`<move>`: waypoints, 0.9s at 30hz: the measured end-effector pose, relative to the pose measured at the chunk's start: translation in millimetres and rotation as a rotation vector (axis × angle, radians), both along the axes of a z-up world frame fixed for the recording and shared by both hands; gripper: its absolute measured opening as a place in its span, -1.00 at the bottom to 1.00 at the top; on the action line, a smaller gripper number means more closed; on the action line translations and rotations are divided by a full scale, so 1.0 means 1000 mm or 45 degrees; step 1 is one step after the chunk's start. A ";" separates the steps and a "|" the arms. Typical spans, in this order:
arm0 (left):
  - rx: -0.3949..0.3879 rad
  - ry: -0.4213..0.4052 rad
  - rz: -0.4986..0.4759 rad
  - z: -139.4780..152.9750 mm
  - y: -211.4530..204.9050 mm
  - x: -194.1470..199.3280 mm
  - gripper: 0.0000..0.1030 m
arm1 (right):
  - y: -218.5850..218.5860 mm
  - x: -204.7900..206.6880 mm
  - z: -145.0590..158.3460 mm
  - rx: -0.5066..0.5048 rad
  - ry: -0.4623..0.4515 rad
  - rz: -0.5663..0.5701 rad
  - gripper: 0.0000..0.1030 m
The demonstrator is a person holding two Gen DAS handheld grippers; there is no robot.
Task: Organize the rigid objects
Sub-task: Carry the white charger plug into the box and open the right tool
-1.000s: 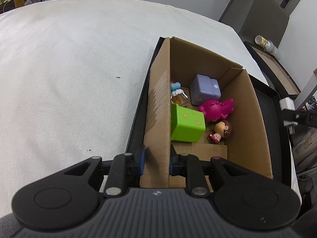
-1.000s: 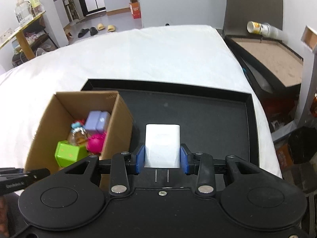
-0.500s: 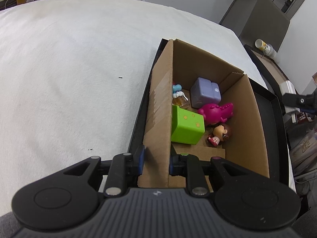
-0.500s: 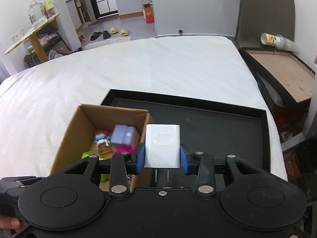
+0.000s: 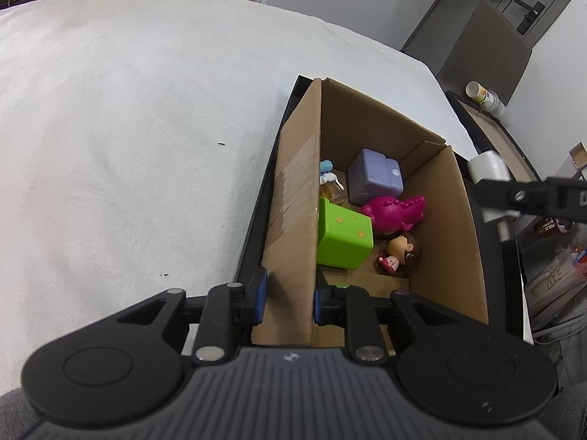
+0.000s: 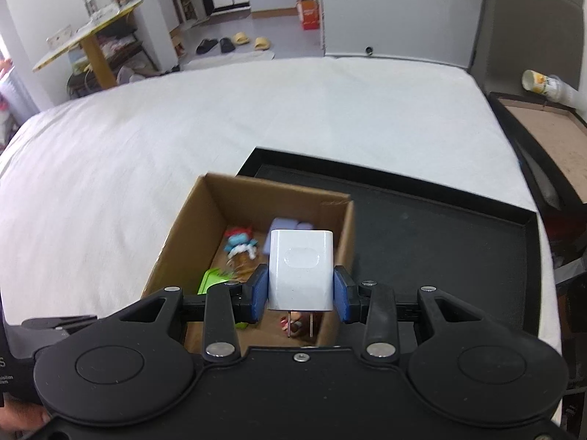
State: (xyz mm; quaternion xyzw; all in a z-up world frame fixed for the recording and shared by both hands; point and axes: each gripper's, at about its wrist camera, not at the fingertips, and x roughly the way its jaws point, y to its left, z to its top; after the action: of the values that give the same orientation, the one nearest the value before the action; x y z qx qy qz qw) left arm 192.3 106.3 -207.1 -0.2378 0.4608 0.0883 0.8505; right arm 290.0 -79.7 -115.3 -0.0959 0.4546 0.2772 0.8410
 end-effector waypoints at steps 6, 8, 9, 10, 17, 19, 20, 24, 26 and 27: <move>-0.012 -0.006 -0.005 -0.001 0.003 -0.002 -0.58 | 0.021 -0.007 -0.013 -0.065 0.028 0.033 -0.29; -0.015 -0.008 -0.006 -0.001 0.004 -0.003 -0.58 | 0.026 -0.009 -0.018 -0.087 0.039 0.037 -0.29; -0.016 -0.008 -0.007 0.000 0.004 -0.003 -0.58 | 0.029 -0.009 -0.021 -0.098 0.043 0.037 -0.29; -0.017 -0.009 -0.008 0.000 0.005 -0.003 -0.58 | 0.031 -0.010 -0.023 -0.108 0.046 0.039 -0.29; -0.035 -0.020 -0.013 -0.001 0.007 -0.005 -0.56 | 0.046 -0.016 -0.042 -0.206 0.073 0.067 -0.29; -0.037 -0.020 -0.013 -0.001 0.007 -0.004 -0.56 | 0.049 -0.016 -0.047 -0.243 0.069 0.066 -0.28; -0.038 -0.021 -0.014 -0.002 0.008 -0.004 -0.56 | 0.051 -0.017 -0.049 -0.258 0.070 0.067 -0.28; -0.042 -0.019 -0.027 -0.003 0.008 -0.004 -0.55 | 0.054 -0.018 -0.054 -0.260 0.092 0.056 -0.27; -0.054 -0.025 -0.026 -0.003 0.010 -0.004 -0.55 | 0.053 -0.018 -0.052 -0.243 0.092 0.051 -0.26; -0.058 -0.022 -0.025 -0.004 0.010 -0.003 -0.55 | 0.052 -0.019 -0.050 -0.236 0.090 0.045 -0.26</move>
State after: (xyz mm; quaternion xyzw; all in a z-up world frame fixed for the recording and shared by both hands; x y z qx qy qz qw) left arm 188.9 116.7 -210.9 -0.2532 0.4577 0.0676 0.8496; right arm 271.1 -28.1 -165.5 -0.1716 0.5059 0.2517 0.8070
